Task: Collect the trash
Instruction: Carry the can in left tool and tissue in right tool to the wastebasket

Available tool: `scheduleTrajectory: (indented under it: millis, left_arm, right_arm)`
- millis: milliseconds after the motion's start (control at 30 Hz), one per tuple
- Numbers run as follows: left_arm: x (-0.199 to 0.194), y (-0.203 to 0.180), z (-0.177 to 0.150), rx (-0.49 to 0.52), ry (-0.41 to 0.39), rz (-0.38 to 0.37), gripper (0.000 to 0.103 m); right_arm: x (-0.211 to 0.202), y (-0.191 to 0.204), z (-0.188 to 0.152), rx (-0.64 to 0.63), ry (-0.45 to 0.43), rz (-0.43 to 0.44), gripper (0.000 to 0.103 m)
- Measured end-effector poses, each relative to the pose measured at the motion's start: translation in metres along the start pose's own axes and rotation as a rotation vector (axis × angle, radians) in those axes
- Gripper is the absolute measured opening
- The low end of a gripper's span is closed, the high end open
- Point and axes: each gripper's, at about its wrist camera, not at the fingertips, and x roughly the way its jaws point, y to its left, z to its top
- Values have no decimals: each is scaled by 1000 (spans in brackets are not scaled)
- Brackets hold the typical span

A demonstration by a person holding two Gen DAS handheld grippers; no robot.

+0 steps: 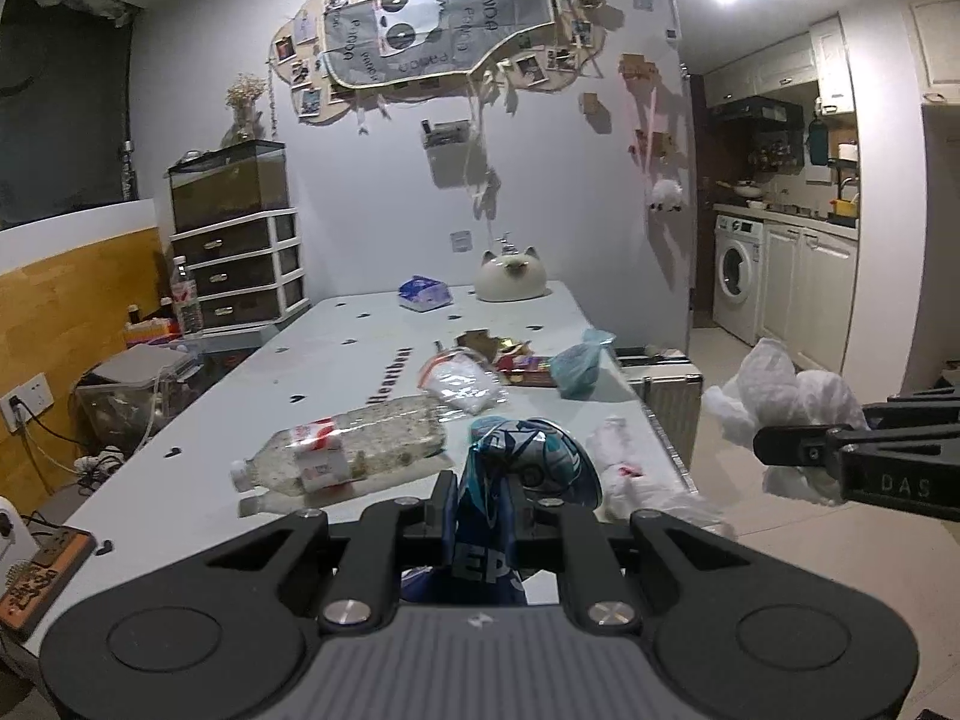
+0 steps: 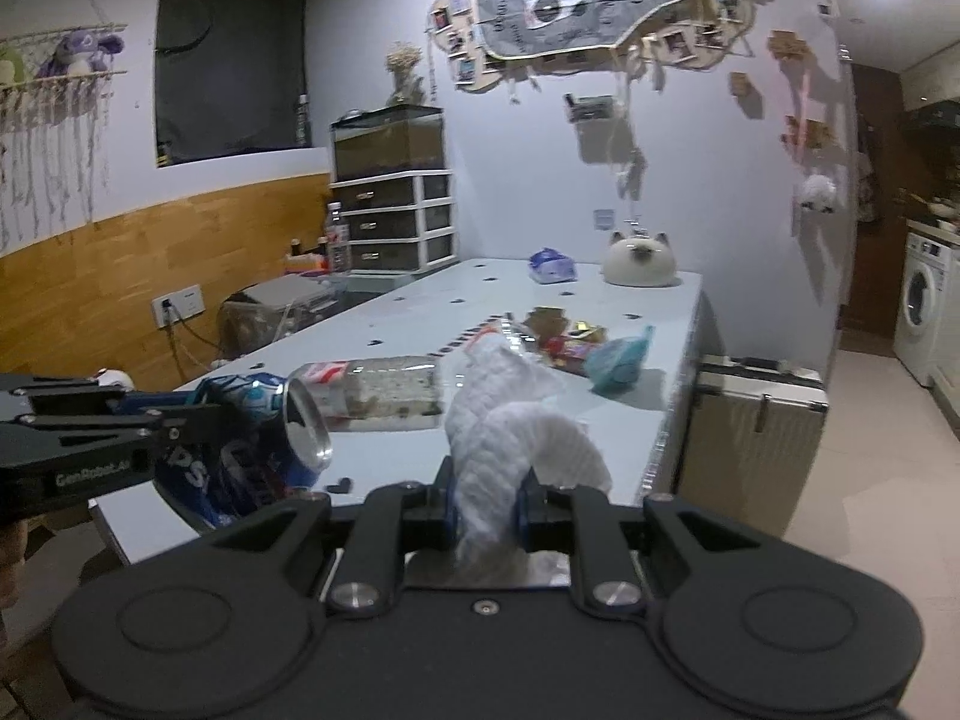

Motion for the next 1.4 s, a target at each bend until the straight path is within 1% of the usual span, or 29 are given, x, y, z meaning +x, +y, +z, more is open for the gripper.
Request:
scheduleTrajectory:
  millis: [300, 667, 867, 1033, 1200, 1400]
  left_arm:
    - [10, -53, 7, 8, -15, -89, 16]
    - [30, -133, 15, 50, -13, -217, 16]
    - [44, -180, 15, 77, 2, -292, 16]
    - [62, -219, 8, 92, 35, -359, 16]
    - [85, -251, -2, 102, 82, -404, 16]
    - [128, -287, -25, 88, 177, -444, 16]
  right_arm:
    - [-27, -54, -12, 39, -6, -96, 18]
    - [-62, -130, -38, 120, -6, -217, 18]
    - [-78, -168, -54, 159, 2, -278, 18]
    - [-88, -201, -72, 201, 22, -335, 18]
    - [-88, -233, -94, 247, 52, -383, 18]
    - [-74, -267, -125, 301, 123, -416, 18]
